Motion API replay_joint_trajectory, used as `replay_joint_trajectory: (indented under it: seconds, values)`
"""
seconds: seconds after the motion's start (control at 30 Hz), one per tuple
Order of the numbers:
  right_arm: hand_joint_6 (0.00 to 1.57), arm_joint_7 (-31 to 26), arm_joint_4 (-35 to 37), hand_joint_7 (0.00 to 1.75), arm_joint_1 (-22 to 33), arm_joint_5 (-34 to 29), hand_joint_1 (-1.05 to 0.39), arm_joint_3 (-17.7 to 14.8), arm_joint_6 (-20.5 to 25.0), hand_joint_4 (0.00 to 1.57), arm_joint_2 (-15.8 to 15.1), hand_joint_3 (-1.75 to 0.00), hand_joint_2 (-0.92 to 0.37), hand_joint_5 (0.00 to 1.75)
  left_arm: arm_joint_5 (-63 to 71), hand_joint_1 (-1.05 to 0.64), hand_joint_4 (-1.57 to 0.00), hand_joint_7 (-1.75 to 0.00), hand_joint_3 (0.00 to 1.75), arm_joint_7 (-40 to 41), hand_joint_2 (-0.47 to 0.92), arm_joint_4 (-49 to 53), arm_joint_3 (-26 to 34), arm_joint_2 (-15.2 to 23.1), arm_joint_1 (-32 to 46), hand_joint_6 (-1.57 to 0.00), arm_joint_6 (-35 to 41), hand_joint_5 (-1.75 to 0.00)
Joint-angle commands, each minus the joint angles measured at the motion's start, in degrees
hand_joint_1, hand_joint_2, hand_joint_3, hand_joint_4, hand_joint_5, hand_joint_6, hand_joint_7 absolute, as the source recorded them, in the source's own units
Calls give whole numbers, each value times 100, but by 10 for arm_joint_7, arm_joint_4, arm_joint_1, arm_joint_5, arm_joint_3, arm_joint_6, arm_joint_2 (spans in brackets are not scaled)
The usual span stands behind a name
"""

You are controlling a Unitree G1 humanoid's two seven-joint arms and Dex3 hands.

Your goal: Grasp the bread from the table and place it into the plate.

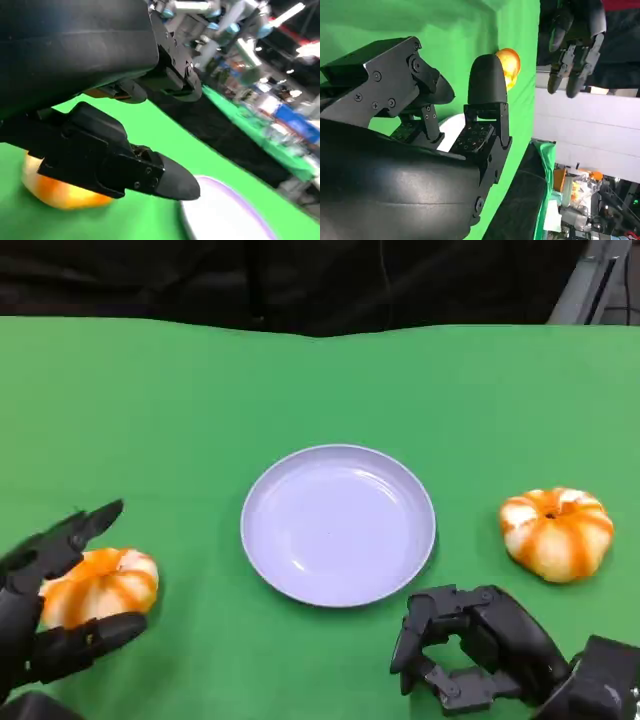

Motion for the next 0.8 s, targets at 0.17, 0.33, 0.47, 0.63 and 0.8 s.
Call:
replay_joint_trajectory:
  seconds: [0.17, 0.33, 0.47, 0.63, 0.8]
  values:
    - [93, 5, -8, 107, 2, 4, 12, -3, 5, 94, -3, -111, -57, 134, 37, -99, -39, -3, 14, 42, 92, -36, -31, 32, 17, -63, 74, 0]
    - [93, -2, -6, 107, 1, -4, 12, -3, -3, 95, -4, -110, -56, 133, 143, -103, -38, -1, 16, 98, 92, -23, -79, 61, 6, -59, 169, 0]
    - [93, 1, -6, 107, 1, 2, 12, -2, 3, 95, -3, -111, -56, 133, 140, -103, -39, 0, 16, 113, 92, -6, -101, 70, -3, -57, 186, 0]
    - [93, 1, -6, 107, 0, 1, 13, -3, 3, 95, -4, -110, -57, 133, 128, -103, -38, 0, 15, 124, 92, 50, -127, 78, -29, -50, 188, 0]
    - [93, 2, -6, 107, 1, 2, 13, -3, 1, 95, -4, -110, -57, 134, 117, -103, -36, 0, 15, 131, 92, 98, -149, 86, -51, -45, 188, 0]
